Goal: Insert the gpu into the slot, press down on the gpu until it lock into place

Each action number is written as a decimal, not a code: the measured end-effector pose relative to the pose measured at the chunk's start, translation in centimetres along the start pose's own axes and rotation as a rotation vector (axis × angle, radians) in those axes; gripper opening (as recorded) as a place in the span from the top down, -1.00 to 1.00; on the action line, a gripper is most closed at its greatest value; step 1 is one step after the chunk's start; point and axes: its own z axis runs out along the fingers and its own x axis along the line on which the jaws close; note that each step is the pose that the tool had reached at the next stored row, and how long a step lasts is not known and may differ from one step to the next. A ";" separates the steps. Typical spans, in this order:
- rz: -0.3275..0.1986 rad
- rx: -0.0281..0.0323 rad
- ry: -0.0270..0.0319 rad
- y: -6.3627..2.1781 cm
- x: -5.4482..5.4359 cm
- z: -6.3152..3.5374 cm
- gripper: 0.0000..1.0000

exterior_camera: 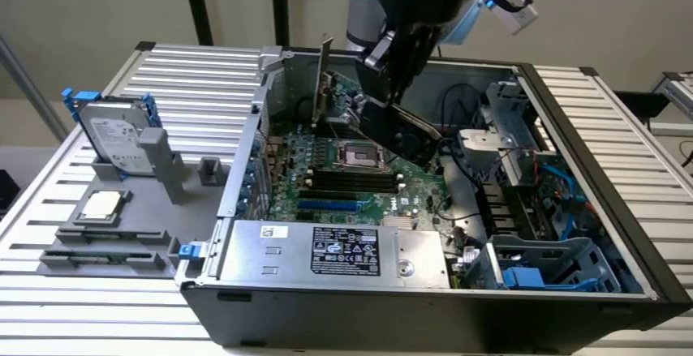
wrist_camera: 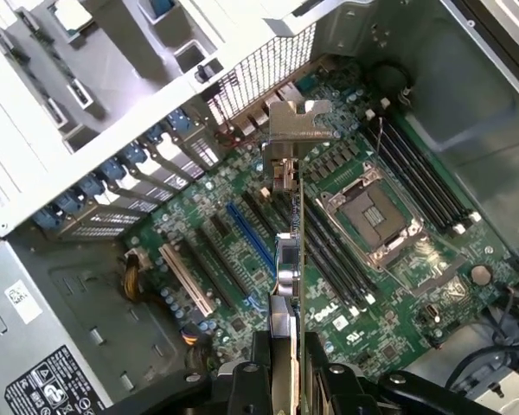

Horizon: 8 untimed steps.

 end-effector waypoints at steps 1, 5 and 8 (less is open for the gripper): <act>-0.018 0.0007 0.0012 -0.01 0.0 0.07 0.47; -0.090 0.0036 0.0060 -0.02 0.0 0.35 0.47; -0.145 0.0059 0.0097 -0.04 0.0 0.55 0.47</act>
